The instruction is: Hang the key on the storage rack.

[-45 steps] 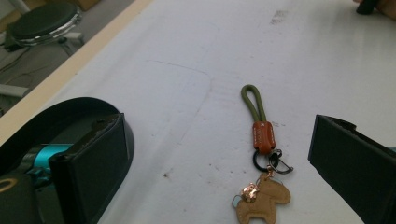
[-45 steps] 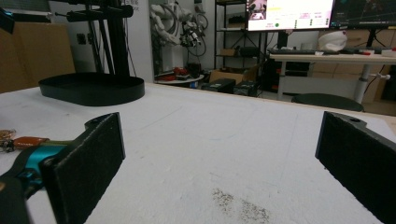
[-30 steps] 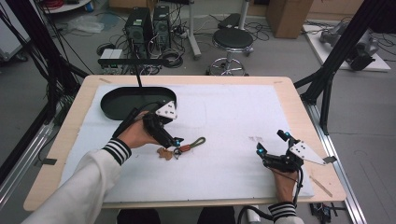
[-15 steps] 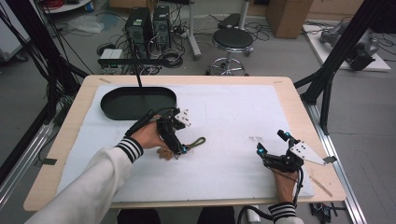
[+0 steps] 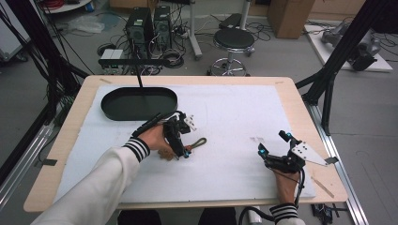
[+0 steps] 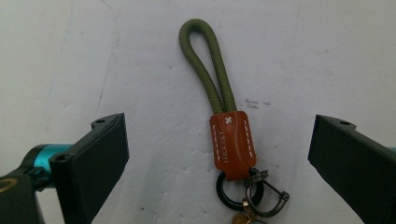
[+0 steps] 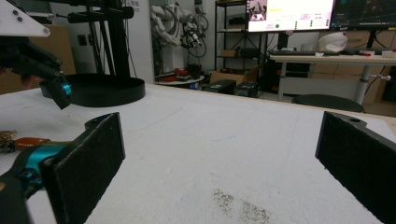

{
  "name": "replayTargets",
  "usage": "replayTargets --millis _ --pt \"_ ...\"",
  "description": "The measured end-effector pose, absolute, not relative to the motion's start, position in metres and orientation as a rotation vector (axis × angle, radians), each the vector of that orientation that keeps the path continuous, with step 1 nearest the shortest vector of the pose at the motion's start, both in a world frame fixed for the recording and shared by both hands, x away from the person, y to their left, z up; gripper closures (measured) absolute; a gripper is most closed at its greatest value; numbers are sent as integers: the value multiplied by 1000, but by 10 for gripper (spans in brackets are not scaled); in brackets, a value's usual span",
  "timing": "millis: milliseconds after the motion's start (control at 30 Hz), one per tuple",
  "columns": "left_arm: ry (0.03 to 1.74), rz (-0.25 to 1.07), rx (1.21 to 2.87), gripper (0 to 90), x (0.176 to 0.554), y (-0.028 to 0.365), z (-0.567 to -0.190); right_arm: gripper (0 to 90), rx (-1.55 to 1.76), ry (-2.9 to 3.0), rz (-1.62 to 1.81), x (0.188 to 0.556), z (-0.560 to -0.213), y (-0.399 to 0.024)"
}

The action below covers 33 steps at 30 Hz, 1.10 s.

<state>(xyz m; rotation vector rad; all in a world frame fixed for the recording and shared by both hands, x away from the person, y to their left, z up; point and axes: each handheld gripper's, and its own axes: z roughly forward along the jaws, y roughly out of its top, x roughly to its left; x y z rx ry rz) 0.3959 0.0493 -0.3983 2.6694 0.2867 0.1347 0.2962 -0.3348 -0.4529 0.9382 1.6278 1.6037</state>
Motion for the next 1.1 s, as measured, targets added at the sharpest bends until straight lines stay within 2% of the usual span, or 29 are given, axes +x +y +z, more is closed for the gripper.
replayTargets --millis 333,467,733,867,1100 --pt "304 115 2730 111 395 44 -405 3 944 1626 1607 296 -453 -335" --pt "297 106 2745 208 394 43 -405 3 940 1624 1608 296 -453 -335" --pt "314 96 2771 306 395 42 -408 3 944 1625 1609 296 -453 -335" --pt "323 95 2774 410 396 43 -406 3 944 1622 1612 296 -453 -335" --pt "329 73 2778 464 396 44 -407 3 946 1623 1613 296 -453 -335"
